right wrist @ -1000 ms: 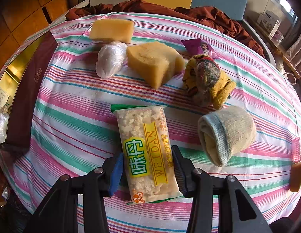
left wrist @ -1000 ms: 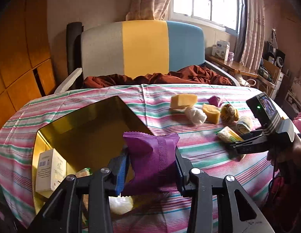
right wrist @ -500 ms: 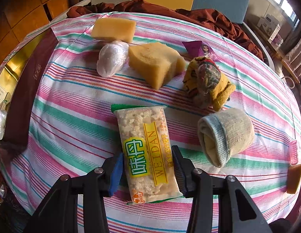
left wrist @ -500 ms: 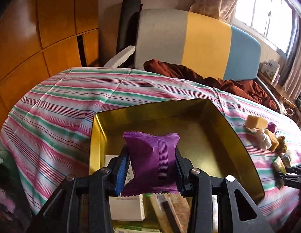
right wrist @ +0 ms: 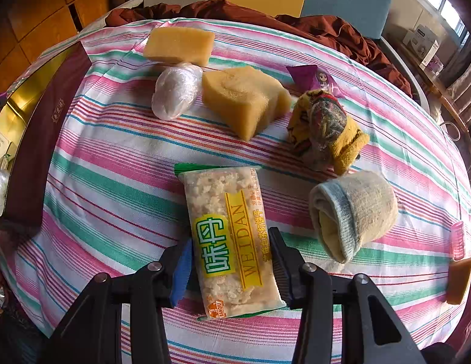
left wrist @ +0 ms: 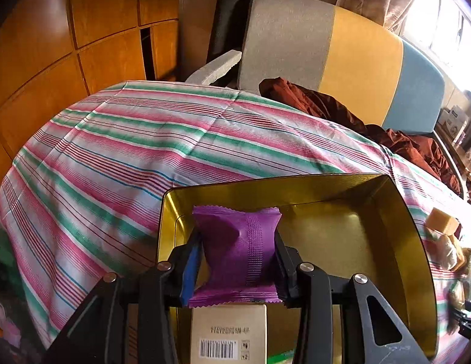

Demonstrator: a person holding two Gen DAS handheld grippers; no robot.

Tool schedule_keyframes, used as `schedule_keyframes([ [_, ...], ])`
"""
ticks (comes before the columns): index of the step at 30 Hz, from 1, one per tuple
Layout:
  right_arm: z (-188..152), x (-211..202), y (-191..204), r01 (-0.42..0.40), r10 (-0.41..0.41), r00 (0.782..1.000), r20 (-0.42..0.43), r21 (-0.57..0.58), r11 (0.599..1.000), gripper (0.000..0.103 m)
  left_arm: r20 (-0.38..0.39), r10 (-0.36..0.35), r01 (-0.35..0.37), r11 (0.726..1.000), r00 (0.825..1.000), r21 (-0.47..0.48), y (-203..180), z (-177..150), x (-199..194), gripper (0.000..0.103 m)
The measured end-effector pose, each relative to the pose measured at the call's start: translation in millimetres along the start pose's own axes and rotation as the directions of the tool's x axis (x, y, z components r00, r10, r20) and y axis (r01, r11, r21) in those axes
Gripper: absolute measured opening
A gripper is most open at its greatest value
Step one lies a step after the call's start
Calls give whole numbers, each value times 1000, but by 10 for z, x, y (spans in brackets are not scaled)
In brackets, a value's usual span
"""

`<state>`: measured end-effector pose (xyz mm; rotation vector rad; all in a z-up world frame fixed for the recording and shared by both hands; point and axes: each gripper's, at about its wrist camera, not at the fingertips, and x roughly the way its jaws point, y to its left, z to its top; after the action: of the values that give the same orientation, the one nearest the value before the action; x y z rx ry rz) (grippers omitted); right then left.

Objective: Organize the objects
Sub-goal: 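Carry the purple packet into the gold tin and open the left gripper while the right holds the WEIDAN packet, then carry the WEIDAN packet into the gold tin and open the right gripper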

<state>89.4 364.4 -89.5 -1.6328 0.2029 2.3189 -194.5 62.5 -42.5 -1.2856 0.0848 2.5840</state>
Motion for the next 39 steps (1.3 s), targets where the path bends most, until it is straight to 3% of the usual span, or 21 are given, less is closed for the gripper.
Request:
schedule_keyframes([
  [11, -5, 4, -7, 12, -12, 1000, 3, -11, 1000, 47, -38, 35, -34, 999, 999, 17, -21, -68, 233, 44],
  [14, 9, 16, -38, 15, -14, 1000, 4, -14, 1000, 47, -40, 37, -37, 999, 999, 12, -15, -76, 227, 48],
  [17, 15, 26, -48, 19, -19, 1000, 5, -18, 1000, 47, -2, 45, -45, 999, 999, 19, -20, -83, 121, 55],
  [22, 100, 112, -99, 25, -25, 1000, 6, -22, 999, 47, 73, 26, -29, 999, 997, 36, -44, -134, -220, 55],
  [28, 95, 78, -52, 45, -44, 999, 17, -16, 999, 46, 183, -14, 3, 998, 983, 65, -151, -293, -767, 59],
  [33, 257, -221, 163, -67, 63, 991, 118, 34, 997, 46, 253, -46, 24, 996, 966, 87, -260, -473, -1175, 62],
  [39, 537, -677, 990, -215, 220, 952, 211, -47, 975, 46, 280, -59, 24, 992, 958, 127, -364, -641, -1441, 63],
])
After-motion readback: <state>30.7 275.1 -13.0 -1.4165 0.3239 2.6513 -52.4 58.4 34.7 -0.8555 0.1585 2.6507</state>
